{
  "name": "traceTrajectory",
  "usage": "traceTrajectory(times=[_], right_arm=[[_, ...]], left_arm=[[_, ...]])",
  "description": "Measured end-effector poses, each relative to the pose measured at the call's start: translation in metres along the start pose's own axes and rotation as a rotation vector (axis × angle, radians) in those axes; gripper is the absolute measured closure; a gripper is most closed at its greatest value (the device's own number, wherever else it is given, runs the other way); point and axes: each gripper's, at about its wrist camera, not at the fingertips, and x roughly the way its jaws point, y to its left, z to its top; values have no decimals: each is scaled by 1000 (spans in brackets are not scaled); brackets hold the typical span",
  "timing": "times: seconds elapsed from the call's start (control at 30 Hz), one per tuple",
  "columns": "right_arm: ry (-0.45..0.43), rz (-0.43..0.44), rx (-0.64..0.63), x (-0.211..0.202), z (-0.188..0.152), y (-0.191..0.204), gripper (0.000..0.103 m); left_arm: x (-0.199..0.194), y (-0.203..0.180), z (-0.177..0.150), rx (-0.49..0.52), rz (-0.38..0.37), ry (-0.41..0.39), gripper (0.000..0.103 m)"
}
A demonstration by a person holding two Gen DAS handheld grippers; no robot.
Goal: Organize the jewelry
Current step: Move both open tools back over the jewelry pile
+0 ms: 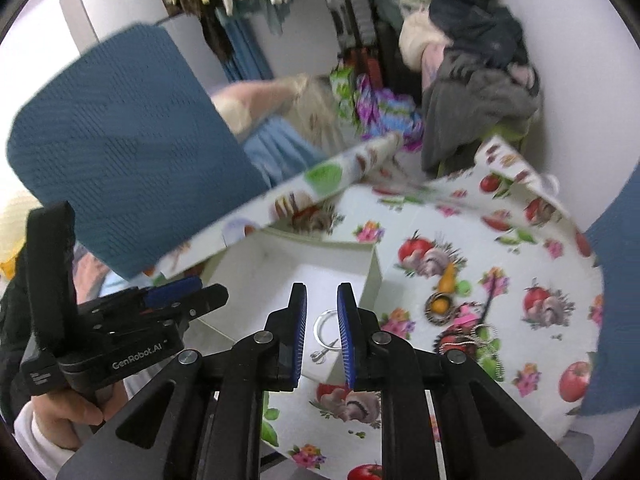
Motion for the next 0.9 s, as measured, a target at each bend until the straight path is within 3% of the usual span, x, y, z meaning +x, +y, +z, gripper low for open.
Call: traceTrajectory(times=[0.37, 0.7, 0.9], right_arm=[[-148, -68, 25, -96, -38, -20, 88], [-192, -137, 76, -140, -101, -52, 85], [-196, -152, 129, -145, -136, -75, 81]], left_arm=[[-53, -61, -26, 71, -61, -88, 62], [-55, -113, -70, 125, -143, -77, 62], [-32, -138, -95, 170, -178, -31, 63]])
